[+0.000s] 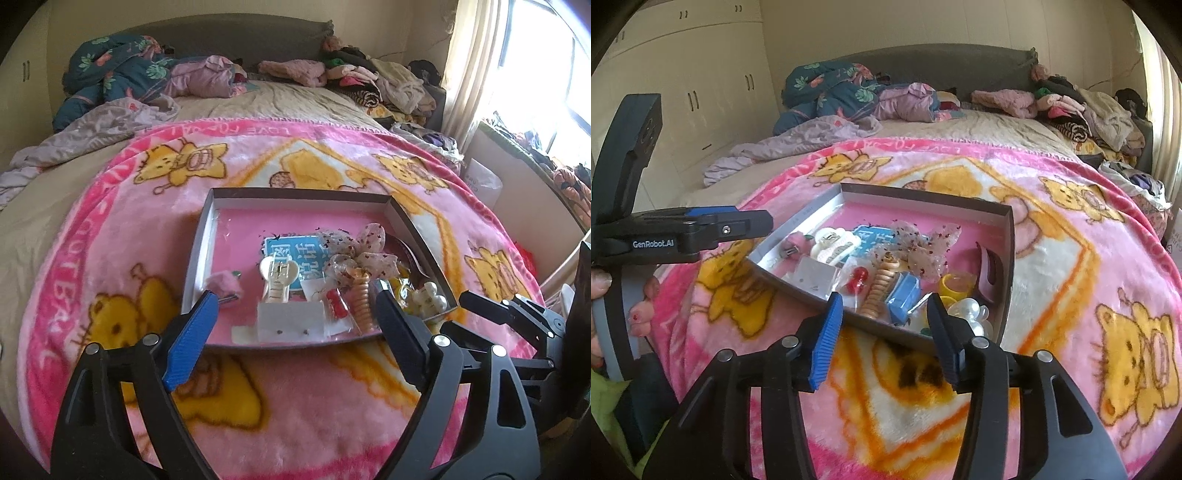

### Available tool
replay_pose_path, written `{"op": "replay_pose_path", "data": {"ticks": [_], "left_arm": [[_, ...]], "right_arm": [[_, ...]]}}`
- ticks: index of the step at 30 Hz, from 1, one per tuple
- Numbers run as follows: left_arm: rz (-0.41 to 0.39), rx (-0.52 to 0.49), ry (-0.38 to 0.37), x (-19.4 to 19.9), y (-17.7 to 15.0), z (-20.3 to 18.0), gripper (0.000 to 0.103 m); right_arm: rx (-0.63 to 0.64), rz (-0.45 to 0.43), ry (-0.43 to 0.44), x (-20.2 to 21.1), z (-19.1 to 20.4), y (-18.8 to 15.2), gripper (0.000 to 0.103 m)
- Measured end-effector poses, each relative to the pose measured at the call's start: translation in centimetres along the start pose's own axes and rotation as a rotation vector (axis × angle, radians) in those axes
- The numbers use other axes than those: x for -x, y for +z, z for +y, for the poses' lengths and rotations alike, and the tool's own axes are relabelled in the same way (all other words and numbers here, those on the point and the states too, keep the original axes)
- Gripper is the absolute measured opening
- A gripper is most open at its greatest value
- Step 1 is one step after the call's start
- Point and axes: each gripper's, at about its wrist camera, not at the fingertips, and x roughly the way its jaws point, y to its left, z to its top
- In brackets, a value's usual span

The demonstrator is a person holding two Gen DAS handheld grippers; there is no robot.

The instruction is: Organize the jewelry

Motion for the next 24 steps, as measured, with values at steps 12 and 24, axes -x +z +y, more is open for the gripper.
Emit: {"op": "replay_pose_path", "data": {"ticks": [12, 24], "left_arm": [[-0.022, 0.027, 0.018, 2.8, -2.1, 1.1, 0.089], [-0.049, 0.042, 0.027, 5.5, -4.3, 1.4, 0.092]], "right_arm": [[0.013, -0.023, 0.001, 1.9, 1.7, -0.7, 0.057], [-0.005, -0.055, -0.02, 3.6, 2.3, -1.3, 0.086]]}}
